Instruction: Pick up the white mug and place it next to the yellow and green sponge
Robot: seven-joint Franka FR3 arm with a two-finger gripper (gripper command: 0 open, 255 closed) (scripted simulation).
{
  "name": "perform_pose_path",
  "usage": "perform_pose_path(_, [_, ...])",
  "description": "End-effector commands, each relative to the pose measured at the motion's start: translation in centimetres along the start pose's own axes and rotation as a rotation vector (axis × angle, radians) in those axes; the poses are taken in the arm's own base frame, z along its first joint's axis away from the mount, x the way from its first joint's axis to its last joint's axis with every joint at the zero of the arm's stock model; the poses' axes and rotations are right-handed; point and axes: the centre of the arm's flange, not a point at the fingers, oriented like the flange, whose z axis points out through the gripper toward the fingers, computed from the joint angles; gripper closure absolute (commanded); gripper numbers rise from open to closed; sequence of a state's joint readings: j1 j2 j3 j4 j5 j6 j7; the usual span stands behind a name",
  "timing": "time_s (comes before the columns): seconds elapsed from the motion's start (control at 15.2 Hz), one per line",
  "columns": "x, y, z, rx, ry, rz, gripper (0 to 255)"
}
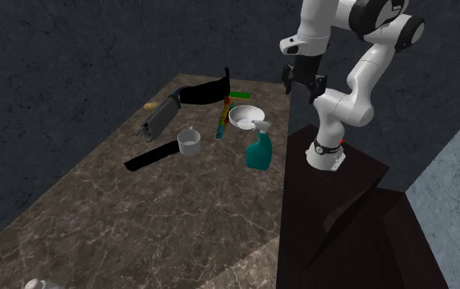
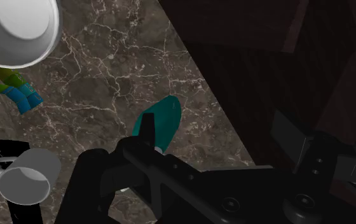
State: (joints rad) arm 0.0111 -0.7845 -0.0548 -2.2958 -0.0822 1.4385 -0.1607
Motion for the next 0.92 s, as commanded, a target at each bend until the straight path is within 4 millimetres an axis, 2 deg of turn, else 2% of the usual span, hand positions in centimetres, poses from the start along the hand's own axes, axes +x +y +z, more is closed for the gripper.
perform_pose_path(0.0, [0.0,0.0,0.0,0.000,0.000,0.000,0])
perform_pose_path(0.86, [10.1,9.6,9.0,-0.063,0.003,0.010,0])
